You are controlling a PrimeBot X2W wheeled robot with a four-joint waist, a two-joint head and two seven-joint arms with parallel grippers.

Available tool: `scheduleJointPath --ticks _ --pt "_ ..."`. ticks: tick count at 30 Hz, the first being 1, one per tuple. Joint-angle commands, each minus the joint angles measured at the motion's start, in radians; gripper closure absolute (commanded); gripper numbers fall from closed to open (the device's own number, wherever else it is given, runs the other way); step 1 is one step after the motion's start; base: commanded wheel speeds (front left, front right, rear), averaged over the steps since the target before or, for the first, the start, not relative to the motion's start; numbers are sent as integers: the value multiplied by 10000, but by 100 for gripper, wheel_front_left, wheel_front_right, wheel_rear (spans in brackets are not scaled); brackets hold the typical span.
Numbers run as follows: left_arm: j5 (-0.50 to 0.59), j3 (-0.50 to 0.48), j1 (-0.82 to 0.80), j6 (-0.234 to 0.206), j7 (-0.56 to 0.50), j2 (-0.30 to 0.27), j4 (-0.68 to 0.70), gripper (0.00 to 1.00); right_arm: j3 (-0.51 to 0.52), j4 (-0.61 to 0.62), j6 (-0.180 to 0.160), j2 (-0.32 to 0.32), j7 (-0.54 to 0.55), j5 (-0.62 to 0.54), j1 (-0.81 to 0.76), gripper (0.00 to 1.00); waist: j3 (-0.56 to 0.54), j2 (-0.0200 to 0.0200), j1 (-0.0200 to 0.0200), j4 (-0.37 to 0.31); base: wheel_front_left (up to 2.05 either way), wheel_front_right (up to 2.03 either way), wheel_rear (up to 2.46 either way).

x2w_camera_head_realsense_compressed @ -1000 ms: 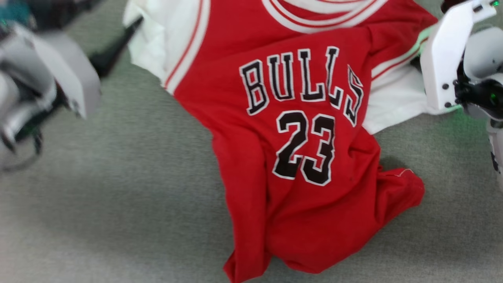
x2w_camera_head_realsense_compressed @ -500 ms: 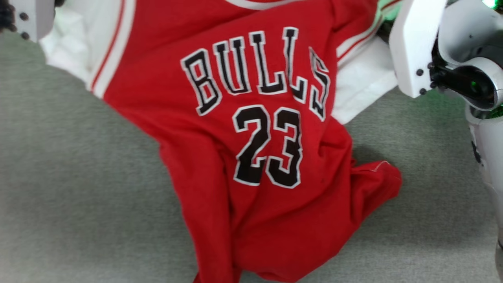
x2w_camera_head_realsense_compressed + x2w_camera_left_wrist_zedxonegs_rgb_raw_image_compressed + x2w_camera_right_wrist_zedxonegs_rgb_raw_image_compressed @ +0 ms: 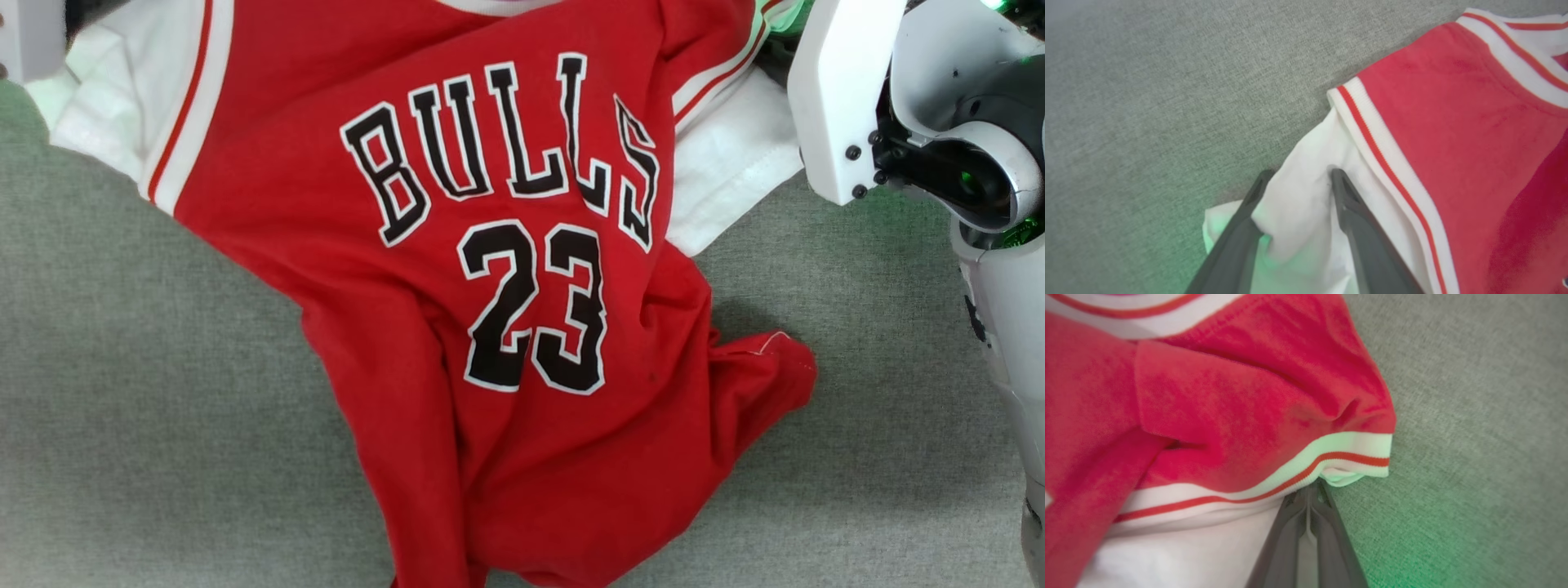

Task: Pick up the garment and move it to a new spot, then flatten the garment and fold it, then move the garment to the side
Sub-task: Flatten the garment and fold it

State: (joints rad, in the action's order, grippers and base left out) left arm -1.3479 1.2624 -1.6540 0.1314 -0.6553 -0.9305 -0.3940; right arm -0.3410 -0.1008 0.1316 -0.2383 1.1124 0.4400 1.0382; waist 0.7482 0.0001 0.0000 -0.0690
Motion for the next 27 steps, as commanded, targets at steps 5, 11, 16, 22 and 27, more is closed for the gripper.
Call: scheduleJointPath --ticks 5,11,16,22,27 --pt "-205 304 518 -15 -20 140 25 100 -436 -1119 -18 8 -393 -167 -894 100 -144 -1 0 61 0 0 0" --pt "-502 165 355 -15 1554 410 -276 100 356 -1181 -27 -71 -1908 -471 -466 100 -634 -1 0 114 0 0 0" --pt "-1343 -368 461 -15 3077 861 -501 100 1545 -1278 -15 -5 -3265 -814 91 100 -1148 -1 0 250 0 0 0" --pt "-1570 -1230 -193 -16 4884 1676 -1224 100 3335 -2004 -14 209 -4812 -2008 1333 100 -1319 -1 0 357 0 0 0" --pt "-1222 -2064 -1485 -16 6722 2569 -2619 100 4975 -2786 -14 615 -6385 -3650 3356 100 -1103 -1 0 320 0 0 0"
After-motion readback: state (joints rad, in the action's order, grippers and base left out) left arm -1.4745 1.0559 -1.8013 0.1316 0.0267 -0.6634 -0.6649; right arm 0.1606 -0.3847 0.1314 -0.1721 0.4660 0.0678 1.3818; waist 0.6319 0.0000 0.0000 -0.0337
